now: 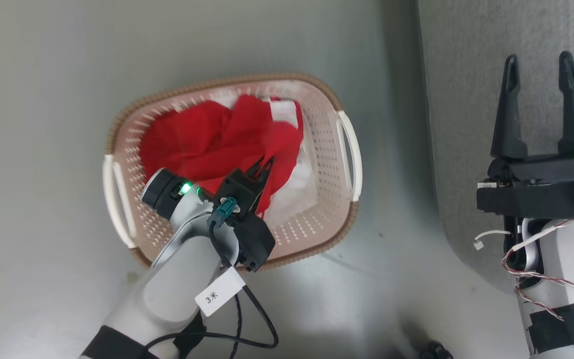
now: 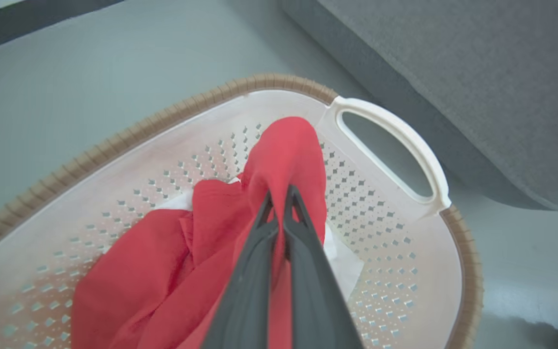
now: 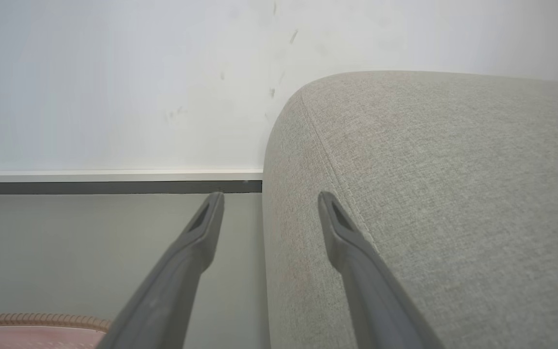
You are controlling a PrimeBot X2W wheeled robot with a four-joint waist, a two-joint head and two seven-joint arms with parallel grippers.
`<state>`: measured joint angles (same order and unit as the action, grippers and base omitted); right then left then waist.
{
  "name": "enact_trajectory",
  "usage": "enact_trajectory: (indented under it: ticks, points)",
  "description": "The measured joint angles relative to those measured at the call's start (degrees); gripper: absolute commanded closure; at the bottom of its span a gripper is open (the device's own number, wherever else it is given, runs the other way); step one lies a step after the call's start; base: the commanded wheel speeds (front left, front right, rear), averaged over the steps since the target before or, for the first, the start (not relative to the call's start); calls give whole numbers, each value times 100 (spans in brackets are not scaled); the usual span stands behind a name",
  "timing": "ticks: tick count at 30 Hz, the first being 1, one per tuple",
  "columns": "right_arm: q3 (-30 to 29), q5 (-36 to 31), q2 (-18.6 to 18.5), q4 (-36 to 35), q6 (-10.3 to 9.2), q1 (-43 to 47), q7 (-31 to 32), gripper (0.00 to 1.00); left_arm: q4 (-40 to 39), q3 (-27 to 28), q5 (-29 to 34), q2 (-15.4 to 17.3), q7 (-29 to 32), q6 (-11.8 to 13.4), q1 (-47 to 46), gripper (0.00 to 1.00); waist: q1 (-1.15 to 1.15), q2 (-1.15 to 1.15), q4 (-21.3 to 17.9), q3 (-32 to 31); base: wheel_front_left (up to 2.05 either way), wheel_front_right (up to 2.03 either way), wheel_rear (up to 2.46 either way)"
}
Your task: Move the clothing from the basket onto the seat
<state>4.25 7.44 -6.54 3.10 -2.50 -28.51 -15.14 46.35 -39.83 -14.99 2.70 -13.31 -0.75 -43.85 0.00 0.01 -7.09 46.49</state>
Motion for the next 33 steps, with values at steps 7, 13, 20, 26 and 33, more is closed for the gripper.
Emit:
enact_trajectory:
  ticks: [7,13,20,26,33]
  points:
    - [-23,0,7,210,21,47,1,0,-383,-123,-328,-1,-68,-26,-3,100,0,0,206,-536,0,0,0]
    - [-32,0,19,439,58,256,1,0,-636,-190,-591,-4,-98,-36,-22,100,-1,-1,447,-1100,0,0,0]
    - [-91,0,20,643,101,549,2,0,-786,-185,-730,-11,-99,-85,-23,100,-1,-1,678,-1689,0,0,0]
    - [-130,0,25,790,109,838,2,0,-940,-89,-929,-21,-99,-127,-23,100,-1,-2,843,-2206,0,0,0]
    - [-94,-1,80,950,153,1111,3,0,-960,123,-1009,-34,-99,-143,-24,100,-1,-2,986,-2815,0,0,0]
